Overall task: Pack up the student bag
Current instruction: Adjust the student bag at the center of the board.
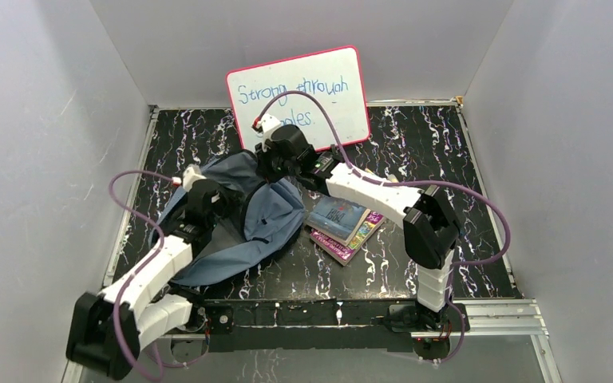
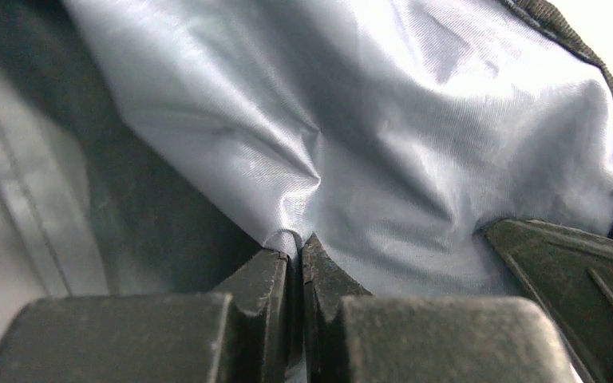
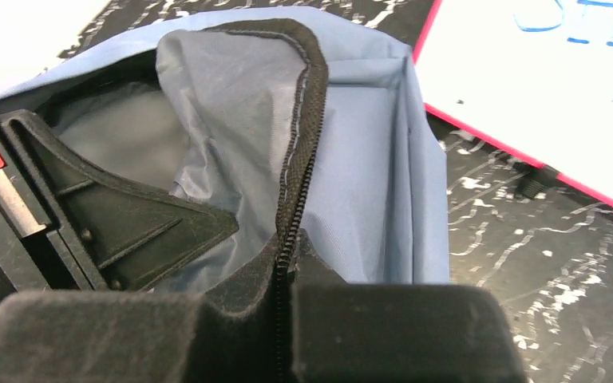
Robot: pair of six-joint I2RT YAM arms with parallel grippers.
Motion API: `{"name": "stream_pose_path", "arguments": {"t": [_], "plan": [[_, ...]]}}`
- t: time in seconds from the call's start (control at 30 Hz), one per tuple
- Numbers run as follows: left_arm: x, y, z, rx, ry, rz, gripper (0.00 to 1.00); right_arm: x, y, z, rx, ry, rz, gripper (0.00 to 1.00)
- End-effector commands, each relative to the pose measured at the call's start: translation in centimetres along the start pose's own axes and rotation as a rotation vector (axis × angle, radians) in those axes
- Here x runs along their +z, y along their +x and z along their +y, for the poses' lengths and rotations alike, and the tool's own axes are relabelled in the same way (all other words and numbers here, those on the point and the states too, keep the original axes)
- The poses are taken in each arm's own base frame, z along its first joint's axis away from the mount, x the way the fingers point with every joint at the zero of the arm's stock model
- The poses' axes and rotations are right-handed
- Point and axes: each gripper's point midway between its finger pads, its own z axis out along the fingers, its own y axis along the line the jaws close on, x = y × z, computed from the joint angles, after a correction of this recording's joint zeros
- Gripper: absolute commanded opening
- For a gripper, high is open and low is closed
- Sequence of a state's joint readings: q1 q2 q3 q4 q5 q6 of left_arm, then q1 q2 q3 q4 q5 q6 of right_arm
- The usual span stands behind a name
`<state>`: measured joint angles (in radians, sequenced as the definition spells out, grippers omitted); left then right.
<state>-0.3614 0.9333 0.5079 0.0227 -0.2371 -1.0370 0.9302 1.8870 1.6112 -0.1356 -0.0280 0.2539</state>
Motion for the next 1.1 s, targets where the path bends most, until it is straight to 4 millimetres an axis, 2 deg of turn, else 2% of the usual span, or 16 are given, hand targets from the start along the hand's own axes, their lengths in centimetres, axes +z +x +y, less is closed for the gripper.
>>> {"name": "stream_pose_path", "arguments": {"t": [0.0, 0.07, 0.17, 0.23, 0.33, 0.5, 0.6, 0.87, 1.07], "plan": [[2.0, -1.6, -6.5, 0.041, 0.241, 0.011, 0.0, -2.7, -4.8, -2.8, -0.123, 0.121, -0.137, 0.11], [2.9, -1.7, -7.6, 0.04, 0.281, 0.026, 0.0, -2.9, -5.3, -4.2, -0.121, 0.135, -0.137, 0.13], [3.9, -0.8, -9.0, 0.064, 0.328, 0.099, 0.0, -3.1, -5.6, -6.4, -0.097, 0.159, -0.122, 0.14], [4.3, -0.3, -9.2, 0.081, 0.337, 0.13, 0.0, -3.3, -5.2, -6.8, -0.083, 0.14, -0.099, 0.15], [4.2, 0.2, -7.9, 0.105, 0.301, 0.149, 0.0, -3.4, -3.4, -5.9, -0.078, 0.074, -0.047, 0.2], [2.5, 1.1, -5.4, 0.105, 0.248, 0.173, 0.25, -3.5, -0.7, -6.0, -0.039, 0.056, 0.008, 0.36], [1.0, 1.4, -4.4, 0.108, 0.231, 0.186, 0.33, -3.3, 0.2, -6.5, -0.028, 0.062, 0.03, 0.44], [-1.8, 2.4, -0.7, 0.09, 0.119, 0.211, 0.36, -2.8, 2.0, -7.2, -0.002, 0.067, 0.105, 0.58], [-3.7, 2.6, 0.9, 0.061, 0.071, 0.214, 0.38, -2.8, 4.2, -7.4, 0.001, 0.062, 0.14, 0.68]]}}
